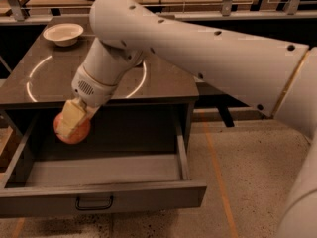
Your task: Place apple into top drawer
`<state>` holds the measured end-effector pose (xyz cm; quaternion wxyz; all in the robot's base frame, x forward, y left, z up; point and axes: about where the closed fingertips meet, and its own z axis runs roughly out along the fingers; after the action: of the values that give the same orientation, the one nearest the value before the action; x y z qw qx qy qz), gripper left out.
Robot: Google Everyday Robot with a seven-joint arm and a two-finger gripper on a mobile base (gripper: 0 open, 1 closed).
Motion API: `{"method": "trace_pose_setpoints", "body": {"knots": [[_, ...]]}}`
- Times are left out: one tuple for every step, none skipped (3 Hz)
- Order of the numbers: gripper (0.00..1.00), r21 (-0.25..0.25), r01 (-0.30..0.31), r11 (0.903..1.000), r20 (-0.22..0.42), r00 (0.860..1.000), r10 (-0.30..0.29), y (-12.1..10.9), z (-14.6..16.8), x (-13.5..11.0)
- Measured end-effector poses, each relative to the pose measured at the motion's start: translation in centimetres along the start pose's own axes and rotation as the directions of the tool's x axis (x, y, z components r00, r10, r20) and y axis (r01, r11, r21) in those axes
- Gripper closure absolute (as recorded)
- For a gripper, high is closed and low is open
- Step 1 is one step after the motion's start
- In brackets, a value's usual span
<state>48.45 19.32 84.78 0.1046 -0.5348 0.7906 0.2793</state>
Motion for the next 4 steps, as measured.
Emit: {"method": "trace_pose_setpoints", "body": {"knots": [[1.00,0.013,-0.042,0.9990,-0.086,0.995,0.043,-1.3,2.7,3.1],[1.00,0.087,-0.062,0.9943,-0.168,0.983,0.076,-2.6,4.2,5.3],[1.00,0.190,-0.045,0.9807,-0.229,0.969,0.089,-3.3,4.7,6.5],[1.00,0.269,-0.038,0.9624,-0.263,0.958,0.111,-3.7,5.2,7.9]]}}
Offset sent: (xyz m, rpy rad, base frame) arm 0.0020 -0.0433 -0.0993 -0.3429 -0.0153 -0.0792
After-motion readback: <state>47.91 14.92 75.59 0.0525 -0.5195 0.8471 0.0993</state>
